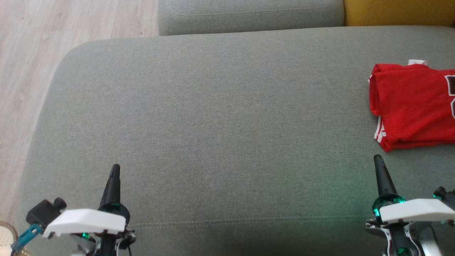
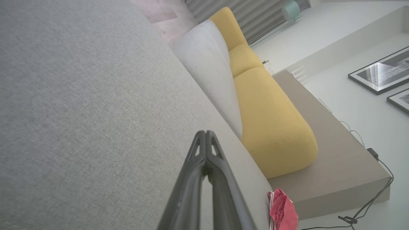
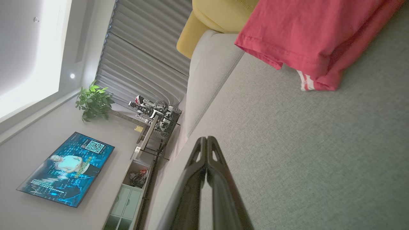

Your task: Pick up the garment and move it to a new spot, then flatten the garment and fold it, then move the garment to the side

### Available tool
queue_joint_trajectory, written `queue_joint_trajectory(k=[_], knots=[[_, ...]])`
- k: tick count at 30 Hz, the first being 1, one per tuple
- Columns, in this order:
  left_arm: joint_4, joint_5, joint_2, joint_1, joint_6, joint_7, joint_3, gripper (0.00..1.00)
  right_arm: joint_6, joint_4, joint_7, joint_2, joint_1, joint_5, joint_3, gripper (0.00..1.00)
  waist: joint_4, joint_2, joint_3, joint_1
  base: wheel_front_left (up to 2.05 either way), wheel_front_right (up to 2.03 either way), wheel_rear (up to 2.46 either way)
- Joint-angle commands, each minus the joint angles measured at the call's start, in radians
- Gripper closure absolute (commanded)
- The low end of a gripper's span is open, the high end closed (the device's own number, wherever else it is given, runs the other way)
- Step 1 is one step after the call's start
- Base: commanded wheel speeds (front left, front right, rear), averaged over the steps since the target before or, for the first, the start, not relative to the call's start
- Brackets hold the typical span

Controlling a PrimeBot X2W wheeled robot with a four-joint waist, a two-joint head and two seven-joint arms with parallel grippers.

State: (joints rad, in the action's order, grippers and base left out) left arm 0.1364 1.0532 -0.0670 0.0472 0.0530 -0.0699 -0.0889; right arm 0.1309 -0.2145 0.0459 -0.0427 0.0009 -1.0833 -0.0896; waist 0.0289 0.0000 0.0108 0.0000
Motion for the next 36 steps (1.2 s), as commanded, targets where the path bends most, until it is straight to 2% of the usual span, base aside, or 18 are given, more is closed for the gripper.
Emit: queue_joint_trajectory(k=[1,36], knots=[[-0.023,0.029,-0.019,-0.065,0.01,0.008,0.03,1.0,0.0,0.029,-0.007,-0.021,-0.061,-0.028,0.01,1.0,-0.001,0.0,0.0,0.0,0.0,0.0,0.0],[0.072,0.444,-0.018,-0.128,0.06,0.109,0.122,1.0,0.0,-0.014,-0.107,-0.021,-0.095,-0.404,-0.001,1.0,-0.021,0.0,-0.006,0.0,0.0,0.0,0.0]])
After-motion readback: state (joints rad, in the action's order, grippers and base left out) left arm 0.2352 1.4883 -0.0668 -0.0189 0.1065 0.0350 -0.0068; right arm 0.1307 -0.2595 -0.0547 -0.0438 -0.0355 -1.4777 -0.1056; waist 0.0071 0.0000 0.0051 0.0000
